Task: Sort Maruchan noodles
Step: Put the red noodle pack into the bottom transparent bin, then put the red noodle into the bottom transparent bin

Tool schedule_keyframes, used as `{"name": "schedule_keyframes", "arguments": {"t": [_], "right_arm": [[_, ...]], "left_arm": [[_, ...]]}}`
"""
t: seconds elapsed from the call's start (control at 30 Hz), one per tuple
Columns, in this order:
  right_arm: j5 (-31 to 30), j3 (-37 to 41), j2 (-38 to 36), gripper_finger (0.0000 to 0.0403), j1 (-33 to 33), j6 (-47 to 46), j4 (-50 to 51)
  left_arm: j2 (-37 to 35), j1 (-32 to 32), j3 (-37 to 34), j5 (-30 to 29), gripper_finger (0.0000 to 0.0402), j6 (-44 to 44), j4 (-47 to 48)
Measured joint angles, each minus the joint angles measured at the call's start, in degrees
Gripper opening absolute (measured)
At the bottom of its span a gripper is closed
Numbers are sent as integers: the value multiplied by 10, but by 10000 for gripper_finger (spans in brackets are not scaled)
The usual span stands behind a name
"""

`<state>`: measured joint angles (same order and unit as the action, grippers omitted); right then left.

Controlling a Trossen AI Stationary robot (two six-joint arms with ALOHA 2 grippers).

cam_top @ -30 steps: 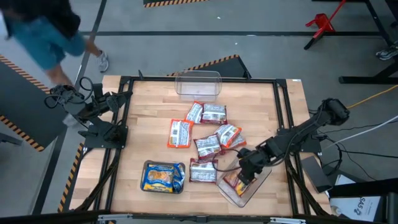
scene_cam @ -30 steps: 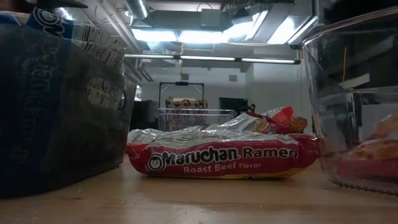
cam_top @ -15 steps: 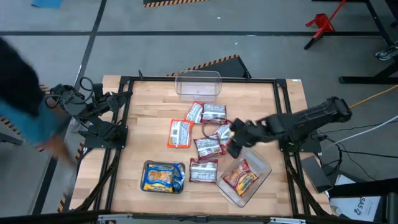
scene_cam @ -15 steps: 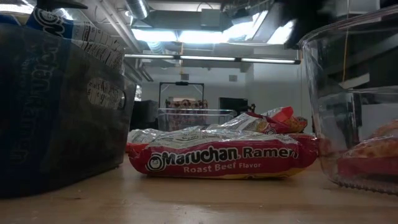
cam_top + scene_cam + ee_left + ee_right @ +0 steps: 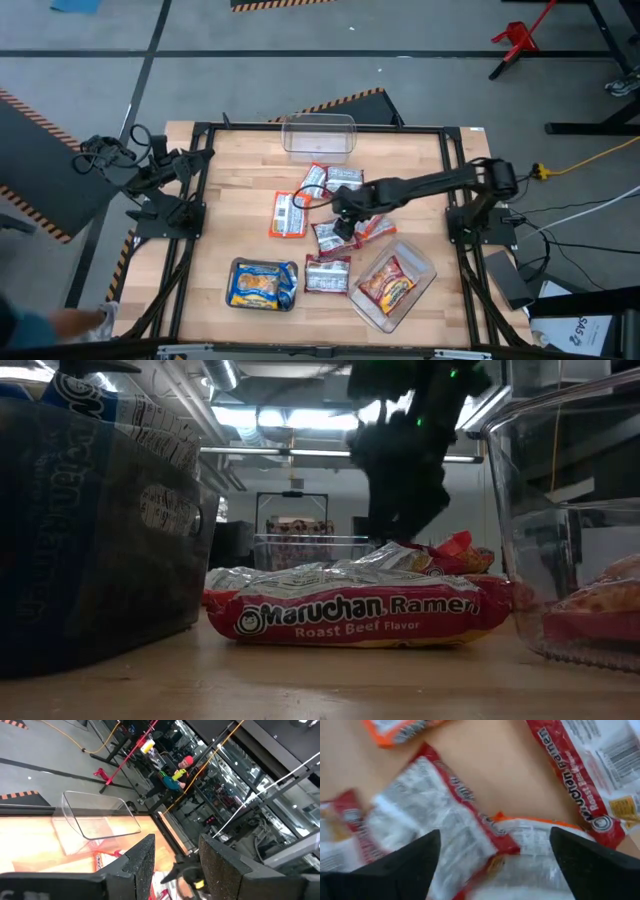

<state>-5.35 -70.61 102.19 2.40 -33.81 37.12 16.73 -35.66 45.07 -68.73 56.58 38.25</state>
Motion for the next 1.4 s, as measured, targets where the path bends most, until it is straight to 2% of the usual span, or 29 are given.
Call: {"name": "schedule_keyframes", "arguments": {"t": [0.2, 0.33, 0.57, 0.87, 0.93, 1.1, 1.4], "right_arm": [[36, -1, 50, 379, -7, 17, -28], [55, -1, 57, 350, -5, 41, -44], [95, 0, 57, 243, -6, 75, -57], [105, 0, 61, 38, -5, 95, -60], [104, 0, 58, 10, -5, 97, -59], [83, -39, 54, 5, -5, 101, -29], [77, -177, 47, 11, -5, 164, 78]], "left_arm": [[0, 0, 0, 5, 147, -1, 4], [0, 0, 0, 5, 147, -2, 4], [0, 0, 0, 3, 147, -2, 13], [0, 0, 0, 4, 147, -1, 18], [0, 0, 0, 4, 147, -1, 18], [0, 0, 0, 4, 147, -1, 18], [0, 0, 0, 5, 147, -1, 24]]}}
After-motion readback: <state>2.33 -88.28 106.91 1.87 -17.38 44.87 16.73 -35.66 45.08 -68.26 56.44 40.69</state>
